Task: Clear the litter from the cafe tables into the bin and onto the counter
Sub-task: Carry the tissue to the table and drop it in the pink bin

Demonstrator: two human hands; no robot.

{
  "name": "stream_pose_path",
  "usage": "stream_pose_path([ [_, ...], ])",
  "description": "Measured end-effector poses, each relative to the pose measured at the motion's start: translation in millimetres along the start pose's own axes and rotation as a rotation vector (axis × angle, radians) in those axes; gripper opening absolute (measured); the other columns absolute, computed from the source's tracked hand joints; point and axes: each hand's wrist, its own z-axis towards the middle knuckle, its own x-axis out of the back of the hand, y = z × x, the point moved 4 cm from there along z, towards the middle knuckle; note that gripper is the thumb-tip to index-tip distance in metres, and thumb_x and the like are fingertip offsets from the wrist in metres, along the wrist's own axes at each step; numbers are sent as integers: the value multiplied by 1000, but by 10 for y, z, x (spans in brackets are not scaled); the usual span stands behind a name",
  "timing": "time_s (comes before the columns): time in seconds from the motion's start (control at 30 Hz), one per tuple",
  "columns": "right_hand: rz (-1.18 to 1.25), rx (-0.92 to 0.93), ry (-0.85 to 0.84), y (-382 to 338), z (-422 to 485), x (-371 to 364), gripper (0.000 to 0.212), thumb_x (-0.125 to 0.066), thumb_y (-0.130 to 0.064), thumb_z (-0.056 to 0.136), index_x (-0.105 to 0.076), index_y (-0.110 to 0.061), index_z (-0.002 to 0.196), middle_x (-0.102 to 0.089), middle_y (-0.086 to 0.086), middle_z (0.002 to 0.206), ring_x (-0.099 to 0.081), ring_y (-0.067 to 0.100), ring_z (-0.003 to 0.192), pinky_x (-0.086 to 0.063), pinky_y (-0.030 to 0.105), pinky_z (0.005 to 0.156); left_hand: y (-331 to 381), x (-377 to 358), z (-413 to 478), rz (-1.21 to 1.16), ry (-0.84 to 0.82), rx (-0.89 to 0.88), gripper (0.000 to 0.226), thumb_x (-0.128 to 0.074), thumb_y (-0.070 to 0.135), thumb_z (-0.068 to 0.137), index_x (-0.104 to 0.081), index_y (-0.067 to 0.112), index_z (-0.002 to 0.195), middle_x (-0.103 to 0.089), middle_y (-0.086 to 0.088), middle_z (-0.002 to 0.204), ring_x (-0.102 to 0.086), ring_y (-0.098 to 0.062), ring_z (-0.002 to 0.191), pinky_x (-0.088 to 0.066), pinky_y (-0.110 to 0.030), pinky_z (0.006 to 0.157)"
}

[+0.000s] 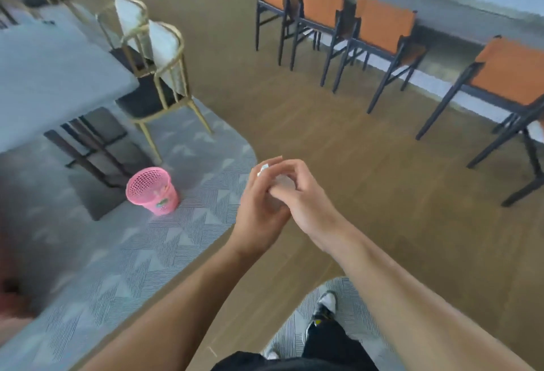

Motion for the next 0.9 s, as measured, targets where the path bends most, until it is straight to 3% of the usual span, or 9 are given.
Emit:
stream_pose_path([
  [0.07, 39, -10, -84, 8, 224, -210, 48, -71, -36, 78, -56, -26, 123, -78, -5, 108, -74, 4, 98, -53, 19, 79, -137, 272, 72, 26, 120, 24, 46, -72, 8, 83, -67, 28, 124, -62, 3, 134, -59, 0, 125, -49, -13, 91],
  [0.13, 54, -13, -153, 11, 477, -380, 50, -70, -35, 82, -51, -28, 128, -75, 9, 115, -74, 11, 97, -55, 29, 83, -289, 512, 167, 60, 232, 72, 37, -71, 1, 88, -69, 19, 119, -64, 11, 128, -62, -3, 121, -53, -24, 91],
  [0.2, 86, -15, -221, -3, 751, -532, 52, -68, -39, 87, -49, -31, 134, -75, 4, 116, -74, 11, 101, -58, 29, 83, -439, 736, 278, 75, 346, 140, 27, -73, 4, 93, -69, 18, 116, -65, 10, 124, -64, -8, 119, -56, -38, 95],
  [0.27, 94, 13, -252, -57, 1062, -640, 48, -66, -47, 89, -52, -35, 134, -75, -7, 112, -73, 9, 107, -59, 27, 80, -565, 936, 410, 116, 460, 172, 24, -71, 11, 94, -68, 23, 114, -67, 6, 119, -64, -8, 114, -53, -38, 98],
  [0.4, 73, 99, -264, -221, 1776, -764, 36, -60, -52, 91, -58, -41, 125, -70, -1, 122, -69, 16, 115, -59, 37, 90, -823, 1263, 787, 209, 618, 248, 22, -71, 10, 98, -69, 25, 113, -66, 13, 113, -66, -16, 107, -54, -49, 95],
  [0.47, 79, 135, -293, -319, 2123, -818, 32, -58, -51, 93, -60, -41, 124, -69, 1, 127, -68, 16, 117, -58, 35, 93, -924, 1383, 996, 190, 681, 300, 21, -70, 16, 99, -68, 32, 114, -70, 11, 113, -68, -18, 107, -56, -45, 93],
  [0.6, 94, 186, -325, -487, 2766, -920, 31, -56, -46, 96, -65, -32, 122, -68, 2, 123, -67, 9, 112, -59, 38, 95, -997, 1536, 1392, 182, 818, 293, 48, -69, 8, 97, -60, 50, 118, -67, 26, 112, -63, 2, 102, -47, -9, 82],
  [0.8, 127, 222, -353, -624, 3557, -1149, 35, -53, -40, 101, -69, -17, 122, -71, -6, 112, -67, 5, 108, -57, 42, 97, -1215, 1833, 1779, 177, 962, 308, 58, -67, -4, 94, -51, 36, 132, -70, 0, 117, -65, 7, 82, -50, -8, 64],
  [0.9, 140, 236, -387, -635, 3885, -1323, 30, -53, -39, 101, -71, -21, 116, -71, -5, 111, -69, 10, 109, -57, 43, 96, -1384, 2067, 1877, 187, 1041, 334, 53, -70, 0, 94, -57, 41, 124, -69, 3, 119, -68, 2, 92, -54, -15, 72],
])
